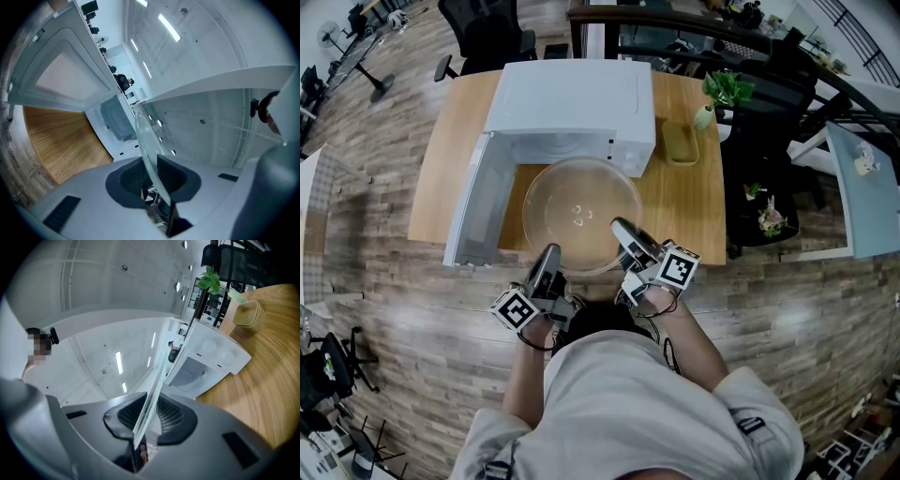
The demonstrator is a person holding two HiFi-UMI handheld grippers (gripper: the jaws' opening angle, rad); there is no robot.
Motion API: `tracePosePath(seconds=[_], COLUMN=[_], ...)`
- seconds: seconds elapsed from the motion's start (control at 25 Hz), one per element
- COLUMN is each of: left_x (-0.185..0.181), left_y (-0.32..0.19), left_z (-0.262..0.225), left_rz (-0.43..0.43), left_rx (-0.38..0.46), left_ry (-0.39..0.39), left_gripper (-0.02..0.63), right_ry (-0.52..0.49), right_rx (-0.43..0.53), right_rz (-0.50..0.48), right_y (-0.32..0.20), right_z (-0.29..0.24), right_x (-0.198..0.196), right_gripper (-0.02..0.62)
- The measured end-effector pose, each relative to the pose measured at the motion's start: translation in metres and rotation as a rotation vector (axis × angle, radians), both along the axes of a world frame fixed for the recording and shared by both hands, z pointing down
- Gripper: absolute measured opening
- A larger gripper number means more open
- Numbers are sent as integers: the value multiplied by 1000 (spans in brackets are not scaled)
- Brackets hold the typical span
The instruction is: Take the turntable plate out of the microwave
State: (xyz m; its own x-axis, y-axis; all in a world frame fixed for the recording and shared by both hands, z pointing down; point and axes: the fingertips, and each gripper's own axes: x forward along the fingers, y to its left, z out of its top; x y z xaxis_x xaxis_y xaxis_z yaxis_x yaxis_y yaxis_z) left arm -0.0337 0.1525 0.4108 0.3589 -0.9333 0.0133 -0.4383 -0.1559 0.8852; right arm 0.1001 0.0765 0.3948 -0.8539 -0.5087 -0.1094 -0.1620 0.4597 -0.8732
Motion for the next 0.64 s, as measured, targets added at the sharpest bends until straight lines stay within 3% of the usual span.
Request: tracePosePath(seconds=[0.64], left_x=[-1], left_y=[2], left_z=[11], left_rz=[-7], left_rx=[-11], left_ry=[9], left_gripper=[86], right_ry=[5], right_rx=[-3], right_rz=[-13], right_y=[-1], right_z=[4], right_x=[-2], right_gripper=[67])
